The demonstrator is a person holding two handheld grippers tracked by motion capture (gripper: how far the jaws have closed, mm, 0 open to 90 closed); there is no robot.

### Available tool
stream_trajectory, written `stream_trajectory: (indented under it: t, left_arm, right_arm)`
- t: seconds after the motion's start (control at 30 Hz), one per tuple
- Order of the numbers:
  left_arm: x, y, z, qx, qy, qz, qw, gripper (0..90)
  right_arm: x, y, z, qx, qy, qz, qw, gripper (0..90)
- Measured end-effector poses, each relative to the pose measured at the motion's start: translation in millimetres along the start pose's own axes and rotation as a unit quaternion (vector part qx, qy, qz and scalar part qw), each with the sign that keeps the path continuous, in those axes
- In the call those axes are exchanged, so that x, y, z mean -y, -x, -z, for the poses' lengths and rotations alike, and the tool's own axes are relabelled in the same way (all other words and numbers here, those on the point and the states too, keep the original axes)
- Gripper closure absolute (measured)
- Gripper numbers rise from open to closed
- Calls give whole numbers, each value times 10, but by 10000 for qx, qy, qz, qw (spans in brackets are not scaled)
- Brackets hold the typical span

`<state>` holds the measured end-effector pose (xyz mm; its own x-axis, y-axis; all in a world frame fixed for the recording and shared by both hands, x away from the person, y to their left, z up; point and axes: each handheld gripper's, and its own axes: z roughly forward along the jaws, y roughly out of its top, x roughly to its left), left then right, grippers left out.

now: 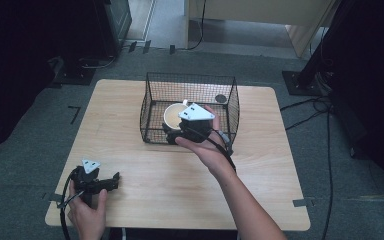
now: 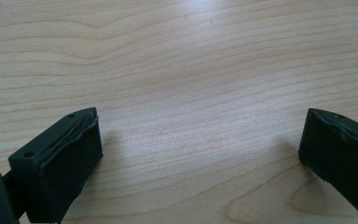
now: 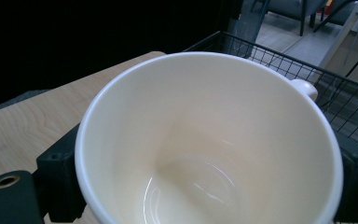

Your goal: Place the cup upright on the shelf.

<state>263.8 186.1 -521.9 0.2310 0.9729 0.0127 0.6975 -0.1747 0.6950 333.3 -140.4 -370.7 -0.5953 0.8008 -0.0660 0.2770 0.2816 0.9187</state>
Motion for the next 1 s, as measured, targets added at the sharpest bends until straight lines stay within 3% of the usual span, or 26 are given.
stream_trajectory:
  t: [0.17, 0.33, 0.4, 0.5, 0.87, 1.0]
  left_arm:
    - [0, 0, 0, 1, 1, -1, 10000, 0]
    - [0, -2, 0, -1, 2, -12, 10000, 0]
    - [0, -1, -1, -2, 6, -11, 10000, 0]
    - [1, -1, -1, -3, 8, -10, 10000, 0]
    - [0, -2, 0, -3, -5, -20, 10000, 0]
    - [0, -3, 0, -2, -5, -21, 10000, 0]
  right_arm:
    - [-66, 105, -82, 51, 24, -84, 9999, 91]
    - [-115, 233, -208, -35, 100, 35, 9999, 92]
    - [-120, 273, -251, 44, 82, 5, 10000, 91]
    - [-103, 354, -331, 99, 78, -119, 9999, 91]
    - [-30, 593, -598, 266, -70, -182, 9995, 91]
    - [-18, 675, -695, 239, 52, -189, 9995, 91]
